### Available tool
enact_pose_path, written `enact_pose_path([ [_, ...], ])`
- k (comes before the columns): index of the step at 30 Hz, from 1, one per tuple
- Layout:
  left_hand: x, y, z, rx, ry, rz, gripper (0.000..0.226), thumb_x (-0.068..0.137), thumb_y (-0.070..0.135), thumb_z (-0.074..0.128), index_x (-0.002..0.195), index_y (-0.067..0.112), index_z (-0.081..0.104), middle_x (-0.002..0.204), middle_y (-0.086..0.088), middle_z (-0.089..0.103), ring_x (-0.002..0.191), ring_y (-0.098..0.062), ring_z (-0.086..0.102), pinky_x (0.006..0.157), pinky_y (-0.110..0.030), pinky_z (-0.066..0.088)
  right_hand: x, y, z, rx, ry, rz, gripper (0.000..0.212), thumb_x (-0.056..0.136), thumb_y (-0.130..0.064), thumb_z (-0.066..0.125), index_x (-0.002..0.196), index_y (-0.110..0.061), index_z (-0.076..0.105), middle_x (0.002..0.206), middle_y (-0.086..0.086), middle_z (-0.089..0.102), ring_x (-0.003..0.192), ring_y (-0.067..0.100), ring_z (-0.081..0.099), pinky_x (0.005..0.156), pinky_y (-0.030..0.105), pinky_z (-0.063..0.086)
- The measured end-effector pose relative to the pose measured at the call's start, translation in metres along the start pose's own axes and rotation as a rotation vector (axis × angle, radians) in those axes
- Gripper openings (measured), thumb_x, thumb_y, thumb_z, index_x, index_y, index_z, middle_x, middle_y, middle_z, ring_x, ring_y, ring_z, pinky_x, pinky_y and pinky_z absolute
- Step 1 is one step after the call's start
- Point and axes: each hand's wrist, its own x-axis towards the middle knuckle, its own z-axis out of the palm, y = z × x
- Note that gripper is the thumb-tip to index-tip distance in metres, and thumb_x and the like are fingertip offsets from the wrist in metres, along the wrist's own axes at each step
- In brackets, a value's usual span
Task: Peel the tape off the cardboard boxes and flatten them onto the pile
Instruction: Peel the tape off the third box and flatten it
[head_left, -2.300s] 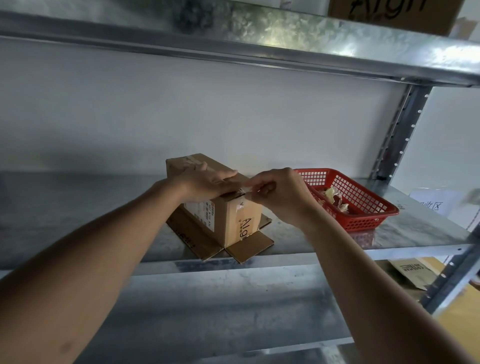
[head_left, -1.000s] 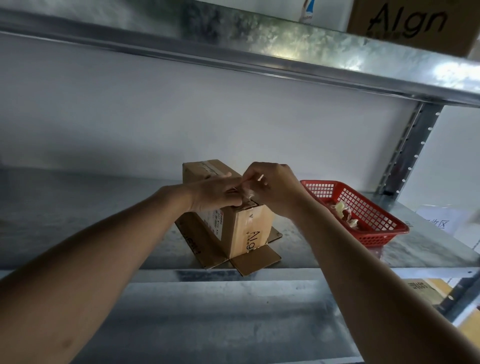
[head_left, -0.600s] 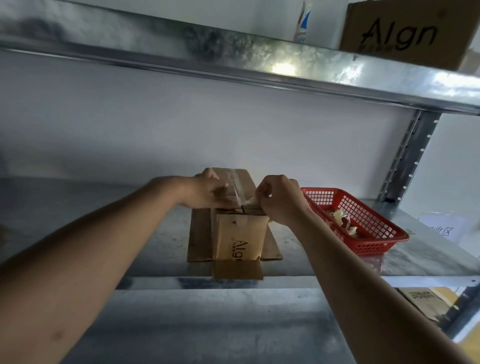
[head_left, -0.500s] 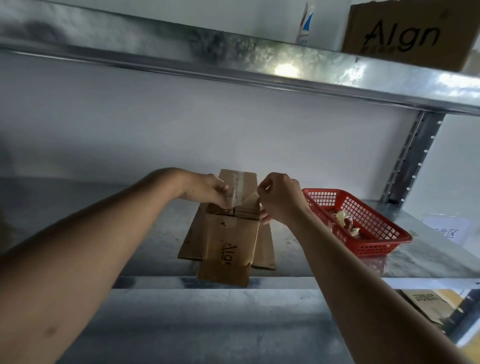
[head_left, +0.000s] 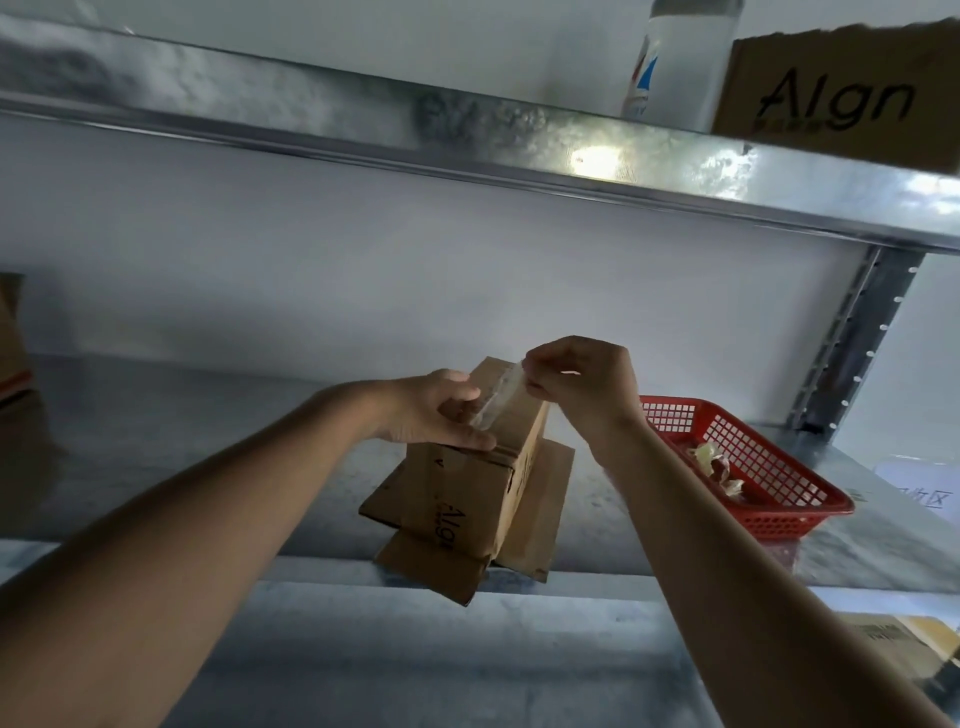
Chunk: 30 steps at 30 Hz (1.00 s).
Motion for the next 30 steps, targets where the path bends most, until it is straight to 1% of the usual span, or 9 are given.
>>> enact_pose_path([
  [3, 0.004, 0.001, -0.004, 0.030, 0.040, 0.036, 0.128, 0.053, 0.099, 0.066, 0.160, 0.037, 0.035, 0.164, 0.027, 0.019, 0.149, -0.008, 0.024, 0.111, -0.032, 0.027, -0.005, 0.003, 0.007, -0.540, 0.069, -0.418, 0.009, 0.088, -0.011, 0.079, 0.088, -0.020, 0.078, 0.084, -0.010, 0.077, 0.071, 0.006, 0.071, 0.069, 0.027, 0.060],
  [7, 0.005, -0.002, -0.006, -0.001, 0.051, 0.085, 0.125, 0.053, 0.095, 0.072, 0.158, 0.034, 0.041, 0.165, 0.023, 0.028, 0.149, -0.008, 0.031, 0.113, -0.029, 0.026, -0.008, 0.006, 0.018, -0.710, -0.034, -0.705, 0.010, 0.090, -0.005, 0.073, 0.094, -0.015, 0.076, 0.087, -0.001, 0.076, 0.073, 0.017, 0.070, 0.064, 0.037, 0.059],
  [10, 0.005, -0.005, -0.003, -0.041, 0.052, 0.088, 0.122, 0.051, 0.093, 0.076, 0.153, 0.032, 0.049, 0.165, 0.022, 0.031, 0.149, -0.008, 0.034, 0.122, -0.035, 0.027, -0.008, 0.006, 0.018, -0.570, -0.176, -0.556, 0.013, 0.086, -0.014, 0.081, 0.087, -0.026, 0.078, 0.079, -0.013, 0.075, 0.072, 0.005, 0.072, 0.066, 0.028, 0.060],
  [14, 0.004, -0.005, -0.002, -0.078, 0.049, 0.090, 0.130, 0.048, 0.093, 0.076, 0.157, 0.031, 0.043, 0.166, 0.023, 0.028, 0.149, -0.006, 0.031, 0.124, -0.036, 0.025, 0.000, 0.009, 0.019, -0.406, -0.179, -0.335, 0.038, 0.081, -0.010, 0.086, 0.070, -0.044, 0.072, 0.068, -0.023, 0.071, 0.066, 0.000, 0.072, 0.063, 0.020, 0.060],
  [16, 0.004, -0.005, -0.002, -0.091, 0.048, 0.095, 0.130, 0.049, 0.091, 0.077, 0.158, 0.030, 0.042, 0.165, 0.025, 0.027, 0.149, -0.006, 0.031, 0.125, -0.039, 0.025, 0.002, 0.011, 0.022, -0.523, -0.157, -0.388, 0.029, 0.082, -0.008, 0.084, 0.078, -0.036, 0.078, 0.067, -0.023, 0.069, 0.071, 0.002, 0.071, 0.067, 0.020, 0.059],
  [19, 0.004, -0.005, -0.001, -0.106, 0.054, 0.098, 0.125, 0.051, 0.086, 0.079, 0.157, 0.031, 0.043, 0.165, 0.025, 0.029, 0.150, -0.008, 0.032, 0.125, -0.040, 0.025, 0.001, 0.014, 0.026, -0.668, -0.168, -0.515, 0.016, 0.087, -0.006, 0.077, 0.094, -0.021, 0.080, 0.085, -0.008, 0.076, 0.078, 0.013, 0.071, 0.069, 0.036, 0.060],
  [24, 0.003, -0.002, -0.001, -0.097, 0.069, 0.102, 0.096, 0.069, 0.073, 0.082, 0.150, 0.030, 0.053, 0.163, 0.020, 0.036, 0.146, -0.011, 0.038, 0.122, -0.041, 0.029, 0.001, 0.015, 0.024, -0.859, -0.243, -0.723, 0.018, 0.088, -0.007, 0.076, 0.096, -0.023, 0.076, 0.094, -0.005, 0.074, 0.081, 0.020, 0.070, 0.061, 0.034, 0.056],
  [28, 0.005, -0.002, -0.002, -0.103, 0.043, 0.116, 0.063, 0.070, 0.070, 0.083, 0.120, 0.034, 0.069, 0.153, 0.012, 0.052, 0.135, -0.015, 0.049, 0.109, -0.038, 0.038, 0.002, 0.009, 0.020, -0.882, -0.375, -0.726, 0.028, 0.087, -0.006, 0.078, 0.107, -0.025, 0.078, 0.095, -0.004, 0.077, 0.084, 0.016, 0.073, 0.067, 0.039, 0.061],
  [30, 0.006, -0.003, -0.003, -0.091, 0.047, 0.129, 0.062, 0.070, 0.071, 0.082, 0.117, 0.033, 0.068, 0.157, 0.013, 0.047, 0.139, -0.014, 0.046, 0.108, -0.035, 0.037, 0.003, 0.006, 0.016, -0.864, -0.429, -0.709, 0.029, 0.087, -0.006, 0.078, 0.109, -0.025, 0.078, 0.095, -0.006, 0.078, 0.085, 0.014, 0.073, 0.071, 0.039, 0.062],
])
